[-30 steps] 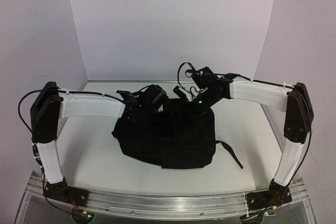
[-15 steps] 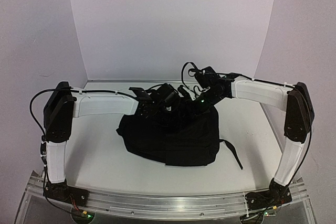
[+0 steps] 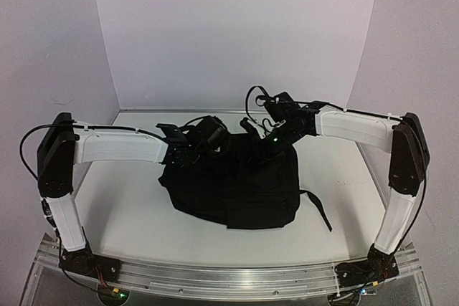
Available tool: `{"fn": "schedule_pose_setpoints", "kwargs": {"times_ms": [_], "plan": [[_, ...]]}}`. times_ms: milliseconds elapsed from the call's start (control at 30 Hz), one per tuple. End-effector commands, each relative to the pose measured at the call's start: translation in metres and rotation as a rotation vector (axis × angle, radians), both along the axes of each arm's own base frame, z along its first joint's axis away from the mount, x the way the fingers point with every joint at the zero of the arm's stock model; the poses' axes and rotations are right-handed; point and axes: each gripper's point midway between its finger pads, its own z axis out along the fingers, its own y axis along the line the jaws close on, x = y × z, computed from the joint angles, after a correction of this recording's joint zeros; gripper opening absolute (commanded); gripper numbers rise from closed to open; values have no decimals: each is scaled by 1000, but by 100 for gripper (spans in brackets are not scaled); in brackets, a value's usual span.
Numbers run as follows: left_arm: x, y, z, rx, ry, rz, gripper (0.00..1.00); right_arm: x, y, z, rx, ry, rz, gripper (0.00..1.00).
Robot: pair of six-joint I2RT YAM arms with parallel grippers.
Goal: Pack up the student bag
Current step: Zip the student bag at the center of the board.
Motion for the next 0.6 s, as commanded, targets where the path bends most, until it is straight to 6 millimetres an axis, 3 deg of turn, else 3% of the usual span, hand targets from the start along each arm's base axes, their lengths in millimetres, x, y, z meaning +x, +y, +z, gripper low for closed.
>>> {"fn": "schedule_pose_setpoints", "kwargs": {"times_ms": [0, 133, 300, 400, 467, 567], "plan": [[-11, -2, 60, -149, -104, -80, 0, -25, -14, -28, -105, 104, 17, 9], [-15, -7, 81, -247, -139, -123, 0, -32, 3, -23, -83, 99, 57, 13], [-11, -4, 91, -393, -116, -162, 0, -30, 10, -45, -113, 137, 45, 15], [-1, 8, 91, -469, -88, -154, 0, -36, 18, -54, -83, 198, 64, 31], [3, 15, 87, -448, -83, -143, 0, -38, 24, -42, -39, 204, 84, 37], [4, 22, 80, -404, -71, -155, 0, -27, 31, 9, 72, 134, 109, 47]]}}
